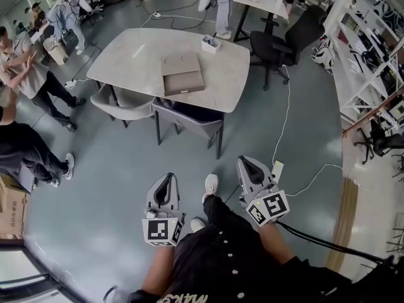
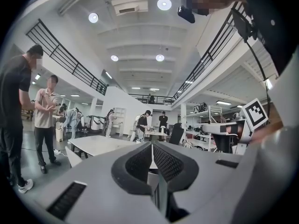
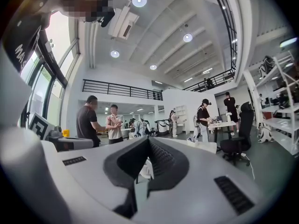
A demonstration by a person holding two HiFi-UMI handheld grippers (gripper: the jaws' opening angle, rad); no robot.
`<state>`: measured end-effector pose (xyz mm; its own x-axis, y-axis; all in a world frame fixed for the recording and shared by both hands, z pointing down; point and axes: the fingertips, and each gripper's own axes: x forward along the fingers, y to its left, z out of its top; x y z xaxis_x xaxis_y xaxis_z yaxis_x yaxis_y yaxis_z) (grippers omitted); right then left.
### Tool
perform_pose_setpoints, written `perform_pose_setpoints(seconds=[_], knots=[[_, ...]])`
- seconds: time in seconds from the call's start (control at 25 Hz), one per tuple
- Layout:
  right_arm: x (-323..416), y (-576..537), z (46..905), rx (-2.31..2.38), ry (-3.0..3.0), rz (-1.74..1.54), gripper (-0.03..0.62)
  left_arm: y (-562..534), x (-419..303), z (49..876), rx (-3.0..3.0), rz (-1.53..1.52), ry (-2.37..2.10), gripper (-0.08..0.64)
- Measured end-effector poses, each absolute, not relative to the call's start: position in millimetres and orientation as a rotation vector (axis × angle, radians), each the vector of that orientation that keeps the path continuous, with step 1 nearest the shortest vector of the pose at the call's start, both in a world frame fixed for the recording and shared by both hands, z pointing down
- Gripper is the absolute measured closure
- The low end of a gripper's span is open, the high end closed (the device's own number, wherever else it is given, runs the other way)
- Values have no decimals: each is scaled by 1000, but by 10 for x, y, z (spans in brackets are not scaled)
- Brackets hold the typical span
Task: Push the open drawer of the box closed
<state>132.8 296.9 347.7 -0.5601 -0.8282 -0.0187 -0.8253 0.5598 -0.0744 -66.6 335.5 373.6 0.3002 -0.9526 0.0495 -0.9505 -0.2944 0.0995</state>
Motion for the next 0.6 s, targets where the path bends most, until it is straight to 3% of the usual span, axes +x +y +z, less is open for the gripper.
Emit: perform_pose_setpoints(seconds=[0.6], knots=[[1089,1643,3638,-1398,2772,-102,595,2137,-883,3807,2419,4,-1833,541]])
